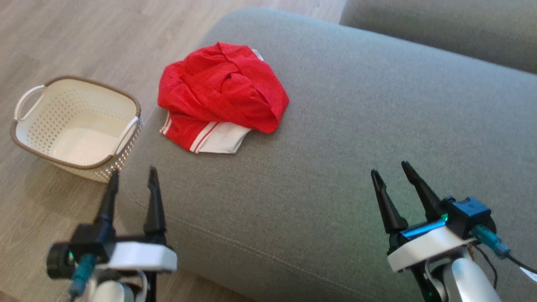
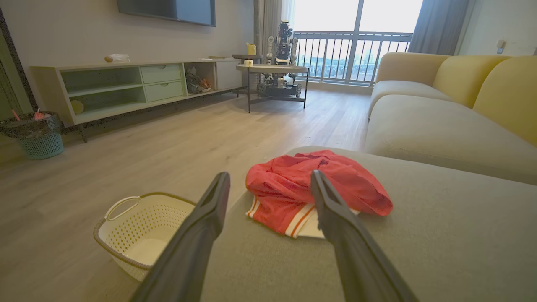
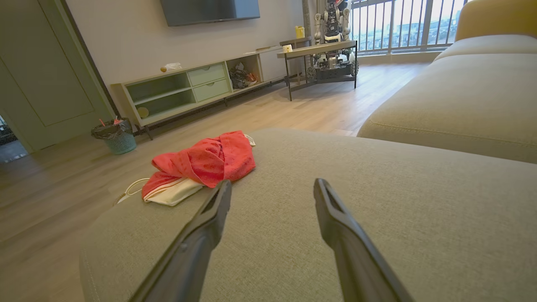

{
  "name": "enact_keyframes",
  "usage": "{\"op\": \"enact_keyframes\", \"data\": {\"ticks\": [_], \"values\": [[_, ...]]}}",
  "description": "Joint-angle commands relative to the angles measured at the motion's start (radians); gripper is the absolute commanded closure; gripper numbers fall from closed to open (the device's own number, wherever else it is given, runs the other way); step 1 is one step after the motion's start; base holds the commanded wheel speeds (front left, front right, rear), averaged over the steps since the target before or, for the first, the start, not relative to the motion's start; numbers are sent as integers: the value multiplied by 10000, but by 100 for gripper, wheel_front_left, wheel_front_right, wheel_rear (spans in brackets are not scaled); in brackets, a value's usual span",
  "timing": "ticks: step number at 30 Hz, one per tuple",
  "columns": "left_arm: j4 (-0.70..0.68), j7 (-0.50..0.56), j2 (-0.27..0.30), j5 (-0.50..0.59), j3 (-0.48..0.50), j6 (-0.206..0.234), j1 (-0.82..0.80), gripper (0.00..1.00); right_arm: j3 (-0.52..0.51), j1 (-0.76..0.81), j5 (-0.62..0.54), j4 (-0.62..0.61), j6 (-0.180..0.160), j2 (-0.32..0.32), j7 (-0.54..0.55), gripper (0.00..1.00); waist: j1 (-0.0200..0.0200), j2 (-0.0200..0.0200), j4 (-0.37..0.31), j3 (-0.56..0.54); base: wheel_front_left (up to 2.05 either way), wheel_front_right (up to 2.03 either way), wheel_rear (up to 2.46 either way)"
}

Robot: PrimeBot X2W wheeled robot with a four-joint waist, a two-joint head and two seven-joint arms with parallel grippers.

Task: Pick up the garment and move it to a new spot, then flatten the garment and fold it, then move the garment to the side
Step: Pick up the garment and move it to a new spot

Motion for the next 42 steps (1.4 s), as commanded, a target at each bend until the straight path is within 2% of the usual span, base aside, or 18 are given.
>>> {"op": "enact_keyframes", "data": {"ticks": [1,8,13,15,16,18,21,25,28,36,37,38,42], "values": [[-442,-53,10,-49,453,10,-760,0,167,-531,-152,-400,-4,5,-65,0,0,-1,-189,364,0,0,0],[-219,-53,363,19,858,-942,-2309,0,-273,-1141,-641,-759,-4,5,-65,0,0,-1,-653,1665,0,0,0],[1186,-48,779,-290,880,-1655,-3915,0,-480,-1649,-1115,-1331,-4,-138,136,0,0,-1,-952,2621,0,0,0],[2290,395,1035,-585,674,-1932,-4981,0,-543,-1840,-1169,-1740,-4,-316,346,0,0,-1,-1093,3015,0,0,0],[2290,395,1035,-585,674,-1932,-4981,0,-543,-1840,-1169,-1740,-4,-316,346,0,0,-1,-1093,3015,0,0,0],[3364,1166,1428,-744,291,-2092,-5915,0,-546,-1931,-1195,-2098,-4,-415,543,0,0,-1,-1264,3316,0,0,0],[4335,1756,1635,-1201,9,-2163,-6731,0,-565,-1940,-1202,-2324,-4,-482,692,0,0,-1,-1415,3573,0,0,0],[5443,1968,2012,-1628,-682,-2189,-7661,0,-520,-1935,-1221,-2471,-4,-542,791,0,0,-1,-1619,3808,0,0,0],[5981,2089,2177,-1900,-1006,-2191,-8036,0,-516,-1945,-1216,-2543,-4,-552,822,0,0,-1,-1704,3913,0,0,0],[8200,3322,2370,-2628,-2010,-2194,-8892,0,-483,-2021,-1211,-2551,-4,-552,836,0,0,-1,-1949,4027,0,0,0],[8338,3365,2377,-2760,-2133,-2194,-8950,47,-480,-2046,-1207,-2534,-4,-535,825,0,0,-1,-1983,4020,0,0,0],[8423,3335,2407,-2870,-2250,-2194,-9007,100,-478,-2070,-1200,-2507,-4,-519,807,0,0,-1,-2017,4005,0,0,0],[8536,2858,2643,-3155,-2626,-2194,-9239,100,-496,-2146,-1153,-2335,-4,-442,690,0,0,-1,-2146,3863,0,0,0]]}}
